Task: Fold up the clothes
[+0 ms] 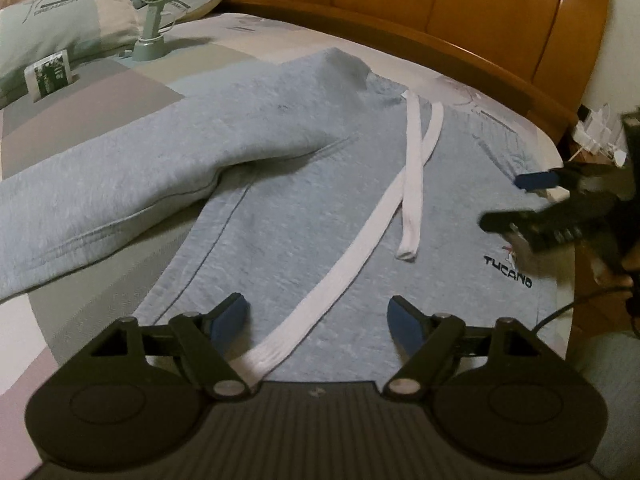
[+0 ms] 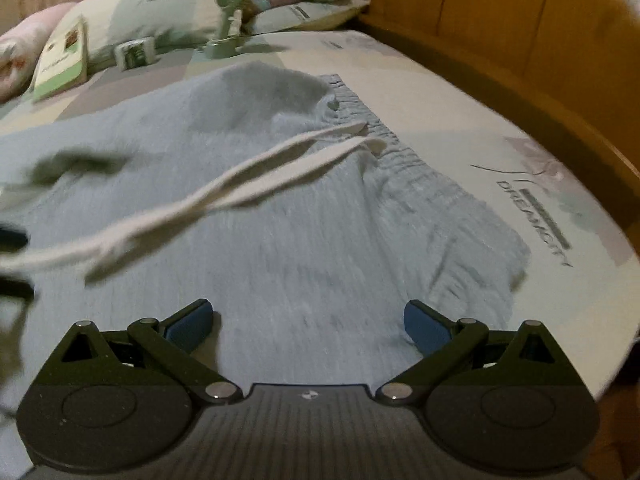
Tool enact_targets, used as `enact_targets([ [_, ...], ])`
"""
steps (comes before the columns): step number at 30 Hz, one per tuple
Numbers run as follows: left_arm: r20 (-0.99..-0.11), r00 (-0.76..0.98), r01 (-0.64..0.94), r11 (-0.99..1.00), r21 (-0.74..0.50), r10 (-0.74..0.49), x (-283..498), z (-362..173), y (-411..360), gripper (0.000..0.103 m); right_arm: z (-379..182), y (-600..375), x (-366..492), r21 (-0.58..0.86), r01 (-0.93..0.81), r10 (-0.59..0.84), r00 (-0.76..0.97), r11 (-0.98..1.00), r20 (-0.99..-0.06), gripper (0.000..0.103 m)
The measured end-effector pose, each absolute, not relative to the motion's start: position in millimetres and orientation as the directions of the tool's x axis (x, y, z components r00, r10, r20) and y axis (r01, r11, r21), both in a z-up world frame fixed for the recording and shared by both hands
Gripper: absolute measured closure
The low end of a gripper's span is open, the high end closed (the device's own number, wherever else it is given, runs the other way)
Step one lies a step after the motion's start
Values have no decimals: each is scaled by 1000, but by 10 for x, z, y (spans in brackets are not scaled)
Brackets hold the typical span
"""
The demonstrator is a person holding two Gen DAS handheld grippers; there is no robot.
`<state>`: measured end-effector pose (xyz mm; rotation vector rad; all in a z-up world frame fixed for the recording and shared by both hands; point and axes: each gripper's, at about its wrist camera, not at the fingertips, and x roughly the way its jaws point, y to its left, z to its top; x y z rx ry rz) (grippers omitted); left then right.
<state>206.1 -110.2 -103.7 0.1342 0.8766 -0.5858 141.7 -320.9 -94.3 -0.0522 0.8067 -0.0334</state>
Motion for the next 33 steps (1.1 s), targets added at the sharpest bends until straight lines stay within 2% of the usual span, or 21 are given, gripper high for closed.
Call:
enact_targets([
  [5,-760,514,560,827,-53,-397,2004,-970,-1188,20,-761,-3222,1481,-62,44,-76,648,997,-758,0],
  [8,-740,516,593,803,-55,-432,1894,-865,-1180,20,-604,-3121,1425,-22,-3,-14,692,1000,-721,0],
  [12,-755,483,633,773,-49,-444,1799,-902,-1223,20,-802,-2972,1489,-65,-63,-10,641,996,-768,0],
  [15,-782,476,643,766,-1,-402,1726,-1018,-1259,20,-914,-2994,1442,-64,-66,-5,655,996,-756,0],
  [17,-782,483,657,753,28,-393,1648,-1036,-1247,19,-906,-3029,1420,-58,-72,3,654,996,-757,0],
  [21,-791,470,647,763,8,-390,1593,-1008,-1150,19,-859,-3008,1379,-85,-92,-6,641,992,-767,0],
  [25,-790,496,652,755,63,-362,1460,-918,-1073,19,-677,-2884,1301,-104,-64,-41,632,993,-774,0],
  [29,-801,482,644,763,50,-354,1389,-936,-1008,19,-622,-2640,1223,-18,-145,82,653,989,-753,0],
  [32,-816,460,618,786,11,-351,1379,-980,-946,18,-866,-2449,1270,-67,-166,44,591,984,-805,0],
  [33,-820,451,608,794,-8,-354,1375,-980,-914,18,-893,-2430,1228,-73,-158,42,621,985,-783,0],
])
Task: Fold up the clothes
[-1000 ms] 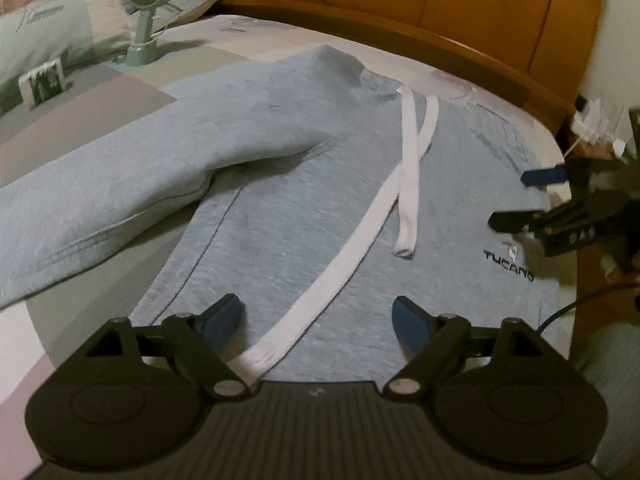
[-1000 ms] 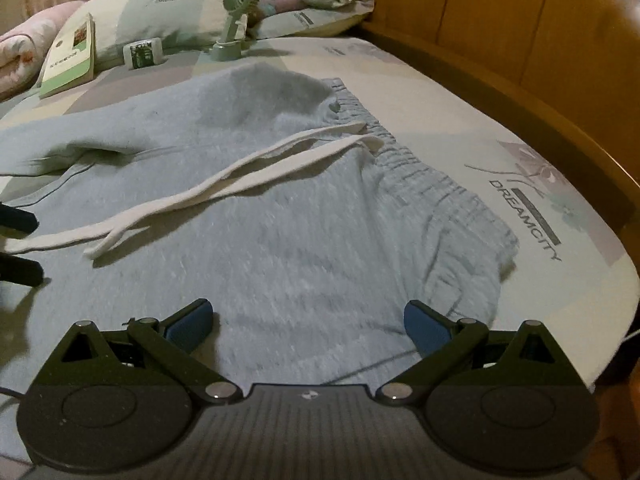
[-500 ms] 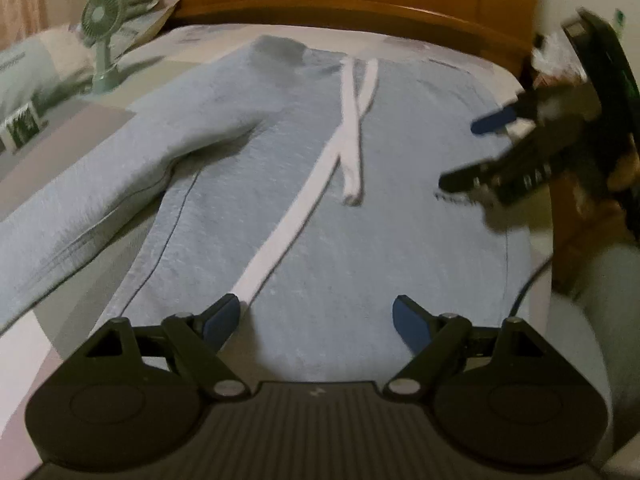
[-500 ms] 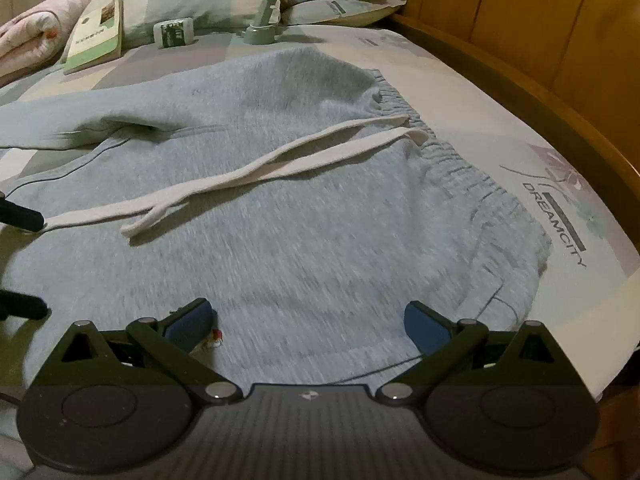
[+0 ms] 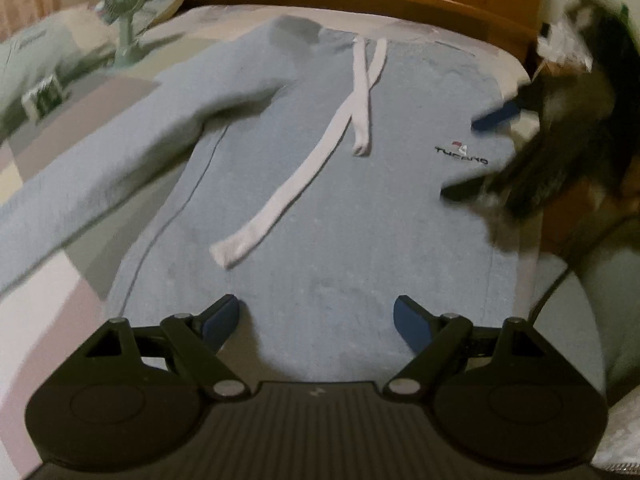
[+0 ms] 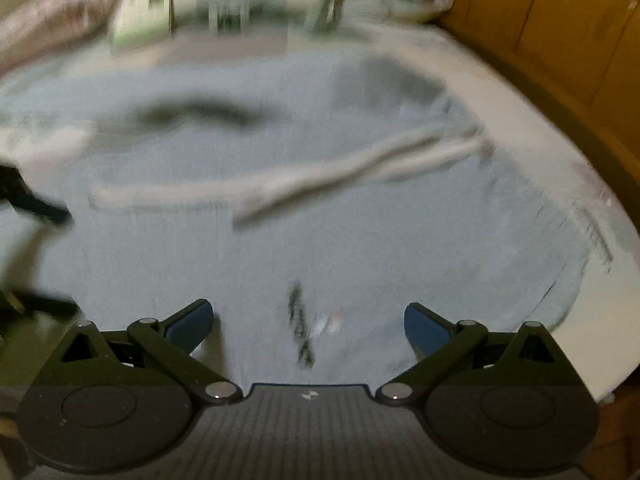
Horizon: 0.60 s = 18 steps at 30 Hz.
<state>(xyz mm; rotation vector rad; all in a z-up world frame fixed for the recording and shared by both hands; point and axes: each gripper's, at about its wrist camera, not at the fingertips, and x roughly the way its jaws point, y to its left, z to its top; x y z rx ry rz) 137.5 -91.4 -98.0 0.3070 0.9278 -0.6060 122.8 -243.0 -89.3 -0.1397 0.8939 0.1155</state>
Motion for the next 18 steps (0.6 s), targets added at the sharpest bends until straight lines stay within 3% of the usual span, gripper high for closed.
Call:
enact_targets([
  [8,-846,445,535,845,-11,-293,1095,-902,-505,18,-921,-2446,1223,-57,-118,33,646,991,-763,0],
  [18,-874,475,271,962,35,-102,488,-914,502,18,-804,-2353,1245,-55,-90,13,621,994,-783,0],
])
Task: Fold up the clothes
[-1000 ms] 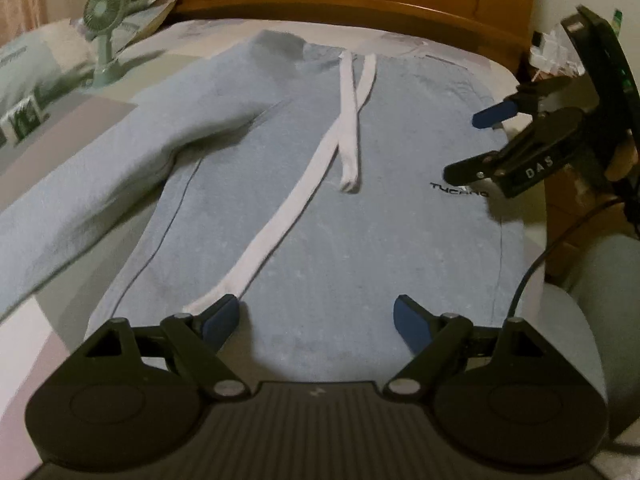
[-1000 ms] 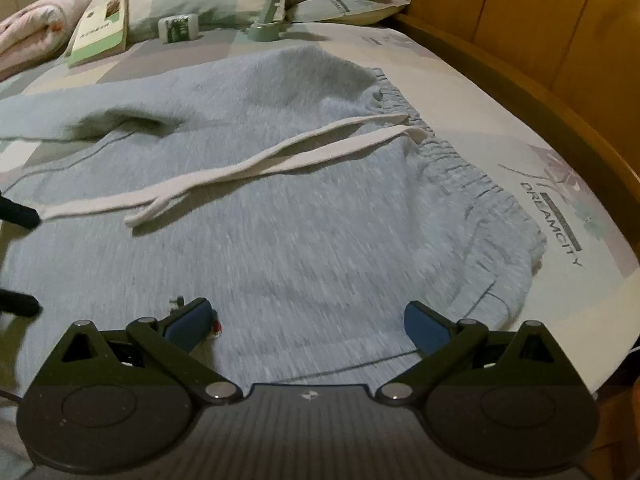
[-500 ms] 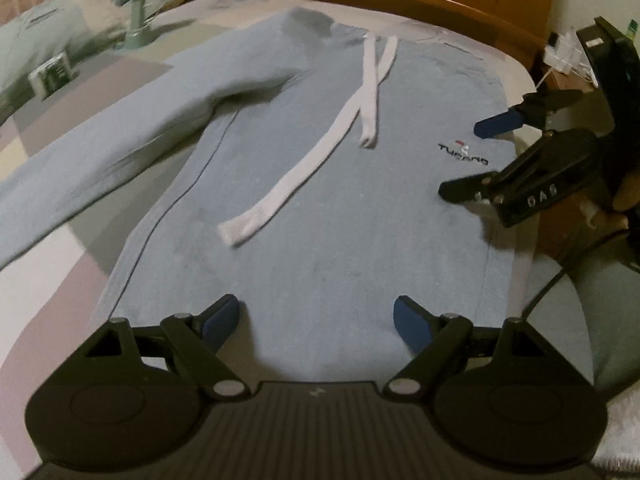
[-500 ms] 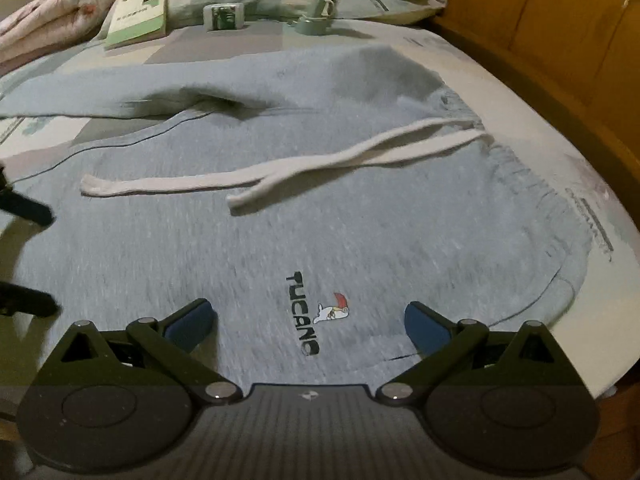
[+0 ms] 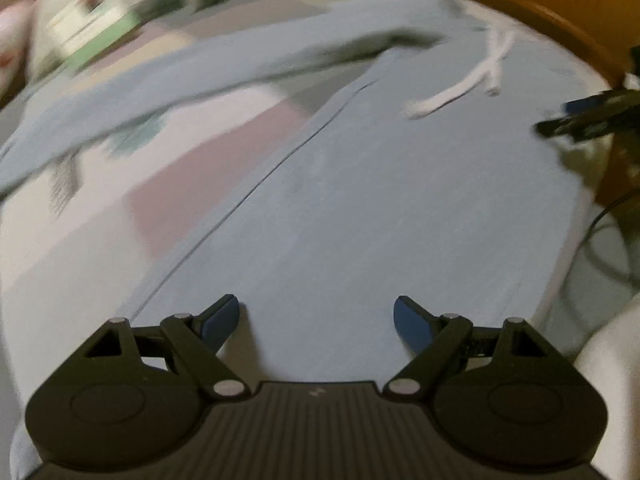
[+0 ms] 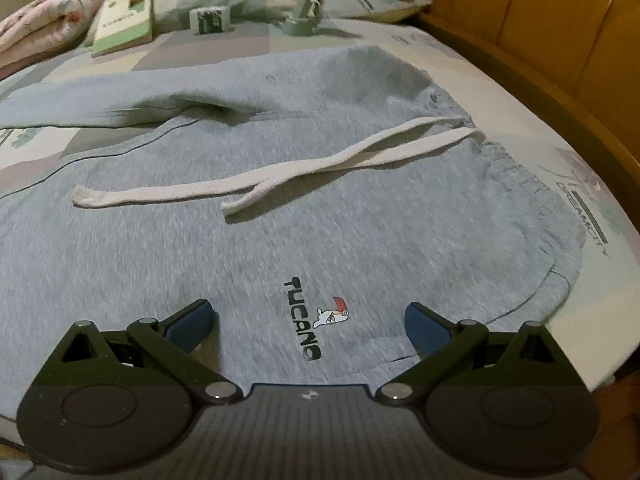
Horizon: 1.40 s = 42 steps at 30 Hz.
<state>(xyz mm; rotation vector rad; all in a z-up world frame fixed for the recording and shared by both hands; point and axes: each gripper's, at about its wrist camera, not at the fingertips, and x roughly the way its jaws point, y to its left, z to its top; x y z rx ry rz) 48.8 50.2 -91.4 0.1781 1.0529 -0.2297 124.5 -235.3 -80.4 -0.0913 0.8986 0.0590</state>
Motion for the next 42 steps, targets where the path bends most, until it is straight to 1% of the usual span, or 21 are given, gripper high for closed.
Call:
enact_targets([
  [3,-880,467,205,979,10,-88,270,-932,764,16,-660,-2172,1201,-12,-150,89,646,989,-758,0],
  [6,-876,480,154,988,21,-57,118,-884,927,16,-566,-1902,1164,15,-239,173,656,971,-735,0],
  [8,-861,507,123,992,30,-37,51,-830,1024,16,-582,-1721,1145,13,-287,202,641,958,-741,0],
  [11,-847,532,70,997,38,-5,-24,-818,1180,16,-722,-1501,1098,13,-331,221,598,944,-770,0],
  [13,-848,530,26,999,38,18,-51,-860,1293,16,-850,-1415,1042,2,-338,208,575,941,-791,0],
  [14,-857,513,-12,999,40,40,-54,-902,1359,16,-865,-1414,995,-3,-333,205,589,943,-782,0],
  [15,-864,500,-54,998,41,62,-57,-934,1428,11,-874,-1419,948,-7,-328,204,603,945,-771,0],
  [18,-856,507,-107,993,50,98,-28,-878,1478,13,-871,-1474,904,17,-292,197,600,956,-775,0],
  [20,-832,544,-84,994,74,108,20,-785,1415,13,-870,-1459,897,9,-282,183,597,960,-781,0],
  [21,-816,570,-65,996,69,94,59,-729,1371,13,-873,-1444,896,3,-278,175,596,961,-784,0],
  [25,-765,643,5,1000,-7,-8,240,-589,1210,13,-881,-1411,878,-2,-246,150,599,969,-787,0],
  [27,-753,656,49,999,-20,-47,357,-593,1069,13,-890,-1408,871,-1,-235,145,602,972,-785,0],
  [32,-764,639,138,990,2,-87,567,-763,744,13,-879,-1412,846,1,-220,136,599,976,-789,0],
  [35,-804,589,136,991,4,-78,614,-943,727,13,-872,-1418,852,1,-221,136,595,975,-792,0],
  [36,-808,583,123,992,-12,-82,611,-983,764,11,-869,-1420,854,2,-223,137,593,975,-794,0],
  [38,-804,586,118,992,-42,-104,601,-958,812,11,-859,-1425,856,1,-228,138,585,974,-799,0],
  [42,-780,620,113,993,-19,-85,762,-800,872,11,-832,-1408,908,0,-226,130,561,974,-818,0],
])
